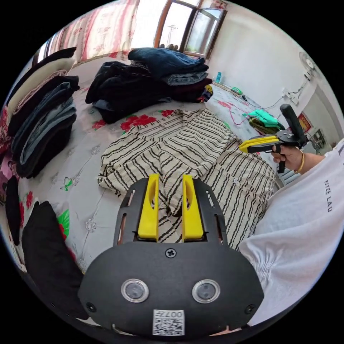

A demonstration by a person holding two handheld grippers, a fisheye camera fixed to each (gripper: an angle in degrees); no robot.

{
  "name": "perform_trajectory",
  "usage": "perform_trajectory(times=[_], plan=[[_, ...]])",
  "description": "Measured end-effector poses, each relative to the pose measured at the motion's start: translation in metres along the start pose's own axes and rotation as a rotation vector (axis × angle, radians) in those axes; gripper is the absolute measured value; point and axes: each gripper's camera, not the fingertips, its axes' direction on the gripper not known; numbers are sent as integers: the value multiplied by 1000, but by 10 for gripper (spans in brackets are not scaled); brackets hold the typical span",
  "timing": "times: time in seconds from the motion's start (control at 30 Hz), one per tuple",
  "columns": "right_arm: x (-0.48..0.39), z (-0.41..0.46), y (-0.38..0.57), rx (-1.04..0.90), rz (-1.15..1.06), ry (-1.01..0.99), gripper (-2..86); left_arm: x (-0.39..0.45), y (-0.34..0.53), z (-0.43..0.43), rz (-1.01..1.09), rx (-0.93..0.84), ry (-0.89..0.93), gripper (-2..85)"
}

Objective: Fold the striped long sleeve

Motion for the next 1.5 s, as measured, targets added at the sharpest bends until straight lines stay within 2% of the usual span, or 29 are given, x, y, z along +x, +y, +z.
perform_trajectory(times=[0.03,0.13,0.2,0.27,0.3,0.47,0.63,0.77,0.83,0.97,1.07,1.13,1.23,1.3,1.33,1.4,1.5], plan=[[1,-3,5,5,17,-2,45,21,-3,8,88,-17,-29,94],[-1,-9,17,15,54,-12,45,49,-10,48,174,-117,-110,84],[-2,-15,23,28,69,-9,45,43,-12,69,146,-170,-131,61],[-2,-25,29,46,84,8,45,31,-13,66,99,-149,-129,31],[-2,-32,35,63,93,21,45,18,-12,55,43,-109,-122,8],[14,-50,65,102,157,64,45,-46,2,20,-217,-35,-42,-2],[41,-65,94,107,207,34,46,-81,40,4,-473,-62,-126,30],[57,-75,110,78,195,36,46,-37,29,0,-370,-31,-107,66],[64,-83,118,71,191,34,46,6,2,15,-224,-45,-168,79],[66,-97,128,89,199,23,46,35,-35,63,-105,-130,-289,77],[64,-107,137,83,190,35,46,11,-48,89,-203,-192,-276,41],[66,-114,148,75,198,60,45,-22,-41,91,-344,-244,-354,6],[78,-117,162,56,247,60,46,-64,-8,88,-524,-356,-409,7],[85,-118,170,48,279,56,46,-67,6,71,-569,-270,-323,43],[88,-118,174,41,294,53,46,-55,4,60,-528,-191,-257,67],[92,-116,178,27,311,45,46,-19,-11,52,-384,-106,-235,84],[91,-115,175,18,312,19,45,41,-43,65,-171,-76,-274,89]])
